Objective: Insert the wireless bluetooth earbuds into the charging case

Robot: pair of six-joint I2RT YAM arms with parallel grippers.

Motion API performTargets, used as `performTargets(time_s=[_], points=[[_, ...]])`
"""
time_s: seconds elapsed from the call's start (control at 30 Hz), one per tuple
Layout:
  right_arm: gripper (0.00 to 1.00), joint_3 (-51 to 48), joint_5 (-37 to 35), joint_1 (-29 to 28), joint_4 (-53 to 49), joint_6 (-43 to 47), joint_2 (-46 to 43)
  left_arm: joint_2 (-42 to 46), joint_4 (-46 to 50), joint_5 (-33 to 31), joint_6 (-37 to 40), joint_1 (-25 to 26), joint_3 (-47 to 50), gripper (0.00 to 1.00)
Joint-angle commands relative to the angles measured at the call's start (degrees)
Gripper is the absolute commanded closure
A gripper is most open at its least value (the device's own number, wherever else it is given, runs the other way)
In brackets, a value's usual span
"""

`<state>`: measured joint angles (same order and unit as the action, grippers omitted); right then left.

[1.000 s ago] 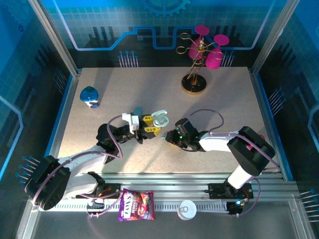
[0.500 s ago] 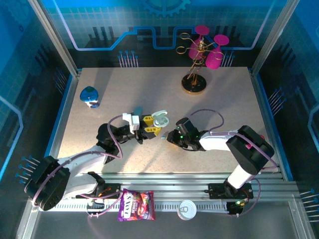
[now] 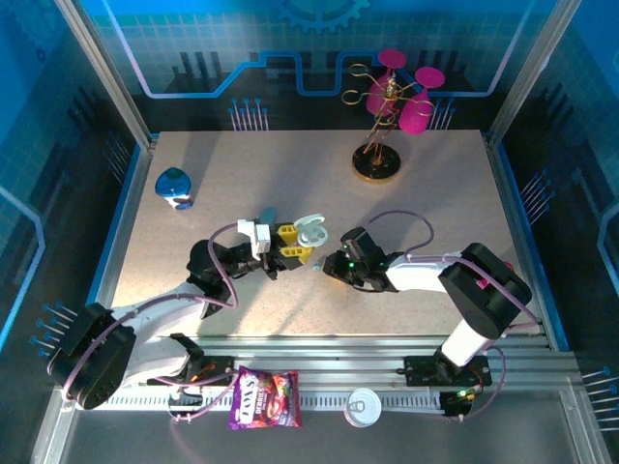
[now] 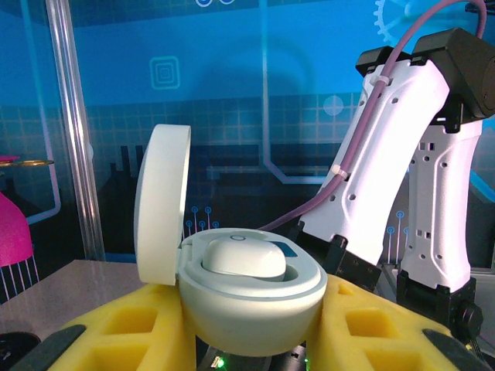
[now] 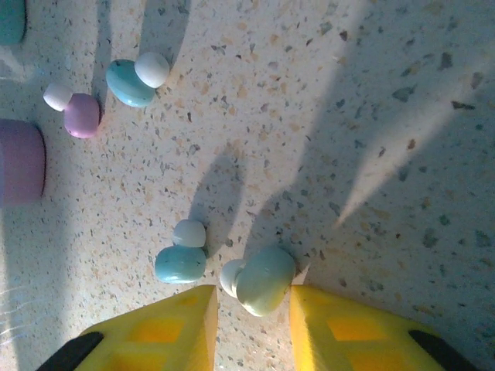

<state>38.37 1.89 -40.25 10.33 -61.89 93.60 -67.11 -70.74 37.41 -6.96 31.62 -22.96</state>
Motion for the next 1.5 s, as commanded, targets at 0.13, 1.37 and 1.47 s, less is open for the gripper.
performTargets(time_s=[0.13, 1.37, 1.47], points=[[0.71, 2.4, 0.1, 0.8, 0.7, 0.5, 0.4, 1.3, -0.6, 0.9, 1.3, -0.2, 1.0, 0.78], [0.73, 4.4, 5.5, 2.5, 4.8, 1.8, 6.0, 1.2, -0.4, 1.0, 1.7, -0.2, 0.8, 0.77], [0.73, 5.0, 5.9, 2.6, 4.8, 1.9, 6.7, 1.3, -0.3, 1.0, 1.6, -0.3, 0.8, 0.77]])
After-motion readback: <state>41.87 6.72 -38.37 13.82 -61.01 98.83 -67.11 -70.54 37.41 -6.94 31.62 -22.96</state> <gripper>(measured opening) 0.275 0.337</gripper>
